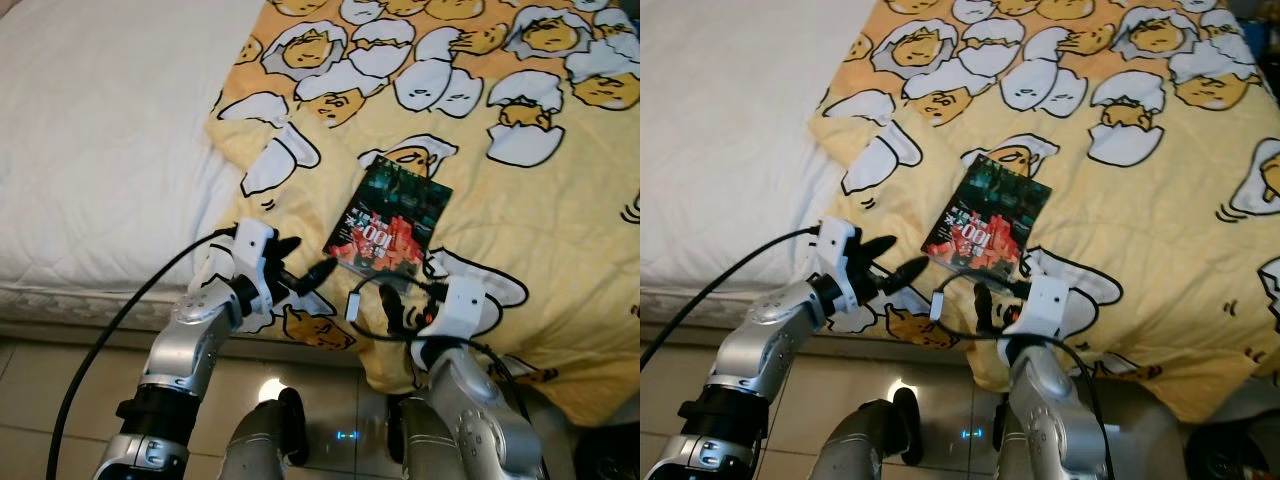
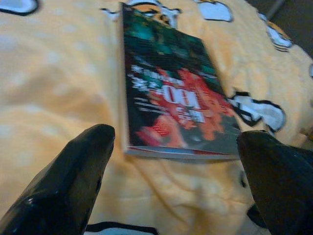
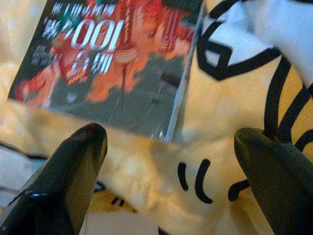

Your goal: Clean up the room

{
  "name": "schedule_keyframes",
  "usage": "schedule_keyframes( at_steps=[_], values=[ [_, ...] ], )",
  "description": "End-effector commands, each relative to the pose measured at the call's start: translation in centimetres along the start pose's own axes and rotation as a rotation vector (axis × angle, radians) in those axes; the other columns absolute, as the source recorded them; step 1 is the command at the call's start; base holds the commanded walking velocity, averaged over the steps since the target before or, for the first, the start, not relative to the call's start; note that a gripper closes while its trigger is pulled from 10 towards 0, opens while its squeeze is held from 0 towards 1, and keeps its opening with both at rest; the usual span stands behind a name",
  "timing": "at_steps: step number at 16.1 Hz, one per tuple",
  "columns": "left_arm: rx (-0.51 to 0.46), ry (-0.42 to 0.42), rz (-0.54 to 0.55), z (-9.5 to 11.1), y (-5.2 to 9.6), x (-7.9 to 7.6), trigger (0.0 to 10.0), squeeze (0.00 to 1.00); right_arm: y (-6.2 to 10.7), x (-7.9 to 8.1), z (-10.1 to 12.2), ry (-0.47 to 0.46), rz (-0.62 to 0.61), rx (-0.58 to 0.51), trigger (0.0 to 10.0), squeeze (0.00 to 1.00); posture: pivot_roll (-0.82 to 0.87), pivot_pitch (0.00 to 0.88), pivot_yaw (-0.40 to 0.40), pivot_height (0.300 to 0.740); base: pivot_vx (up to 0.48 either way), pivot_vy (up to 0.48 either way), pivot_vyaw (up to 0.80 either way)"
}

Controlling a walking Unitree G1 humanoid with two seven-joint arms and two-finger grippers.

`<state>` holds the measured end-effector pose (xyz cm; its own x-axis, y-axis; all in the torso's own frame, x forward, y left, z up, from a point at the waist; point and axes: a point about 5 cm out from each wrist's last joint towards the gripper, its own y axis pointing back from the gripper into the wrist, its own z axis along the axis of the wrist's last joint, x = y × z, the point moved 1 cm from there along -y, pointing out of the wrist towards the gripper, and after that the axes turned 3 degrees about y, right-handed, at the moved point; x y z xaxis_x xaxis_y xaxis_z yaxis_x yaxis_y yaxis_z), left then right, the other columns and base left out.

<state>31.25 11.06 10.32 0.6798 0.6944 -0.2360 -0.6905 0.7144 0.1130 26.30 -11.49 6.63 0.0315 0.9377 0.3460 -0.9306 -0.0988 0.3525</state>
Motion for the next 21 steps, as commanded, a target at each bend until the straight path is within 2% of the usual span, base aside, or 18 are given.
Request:
schedule_keyframes(
  at_steps=[1,5,7,8,10,11,12,14,16,18,21],
  values=[
    [0.017,-0.015,-0.003,-0.3,0.4,-0.1,10.0,0.0,-0.4,2.3,-0.5,-0.115,0.038,0.004,10.0,0.0,-0.16,0.232,0.128,0.723,0.0,0.0,0.0],
    [0.021,-0.021,-0.003,-0.2,0.6,0.0,10.0,0.0,-1.8,3.4,0.3,-0.123,0.077,-0.029,10.0,0.0,-0.15,0.233,0.133,0.723,0.0,0.0,0.0],
    [0.021,-0.022,-0.016,-0.1,0.9,-0.3,10.0,0.0,-1.0,3.4,0.4,-0.112,0.089,-0.03,10.0,0.0,-0.14,0.233,0.128,0.723,0.0,0.0,0.0],
    [0.024,-0.011,-0.018,-0.3,1.0,-0.4,10.0,0.0,0.0,2.9,0.2,-0.048,0.092,-0.034,10.0,0.0,-0.14,0.234,0.124,0.723,0.0,0.0,0.0],
    [0.022,0.01,0.019,-0.6,1.2,0.2,10.0,0.0,2.3,1.6,0.7,0.183,0.062,-0.106,10.0,0.0,-0.17,0.228,0.113,0.723,0.0,0.0,0.0],
    [-0.028,0.031,0.079,-0.1,1.0,0.9,10.0,0.0,3.7,0.5,1.9,0.307,-0.008,-0.188,10.0,0.0,-0.2,0.216,0.105,0.723,0.0,0.0,0.0],
    [-0.055,0.045,0.104,0.2,0.9,1.2,10.0,0.0,4.1,0.1,2.5,0.343,-0.036,-0.218,10.0,0.0,-0.2,0.216,0.105,0.723,0.0,0.0,0.0],
    [-0.09,0.039,0.124,0.8,0.2,1.2,10.0,0.0,4.7,-0.3,4.8,0.472,-0.111,-0.343,10.0,0.0,-0.23,0.188,0.104,0.723,0.0,0.0,0.0],
    [-0.108,0.049,0.114,1.2,-0.5,1.0,10.0,0.0,4.4,-0.6,5.3,0.499,-0.155,-0.365,10.0,0.0,-0.23,0.167,0.106,0.723,0.0,0.21,-0.69],
    [-0.124,0.015,0.138,1.7,-0.8,1.3,10.0,0.0,4.1,-0.5,5.4,0.53,-0.154,-0.379,10.0,0.0,-0.23,0.164,0.109,0.723,0.0,0.48,-0.69],
    [-0.133,-0.006,0.168,2.2,-1.0,1.9,10.0,0.0,3.9,-0.5,4.5,0.523,-0.163,-0.361,10.0,0.0,-0.23,0.161,0.112,0.723,0.0,0.48,-0.72]
  ],
)
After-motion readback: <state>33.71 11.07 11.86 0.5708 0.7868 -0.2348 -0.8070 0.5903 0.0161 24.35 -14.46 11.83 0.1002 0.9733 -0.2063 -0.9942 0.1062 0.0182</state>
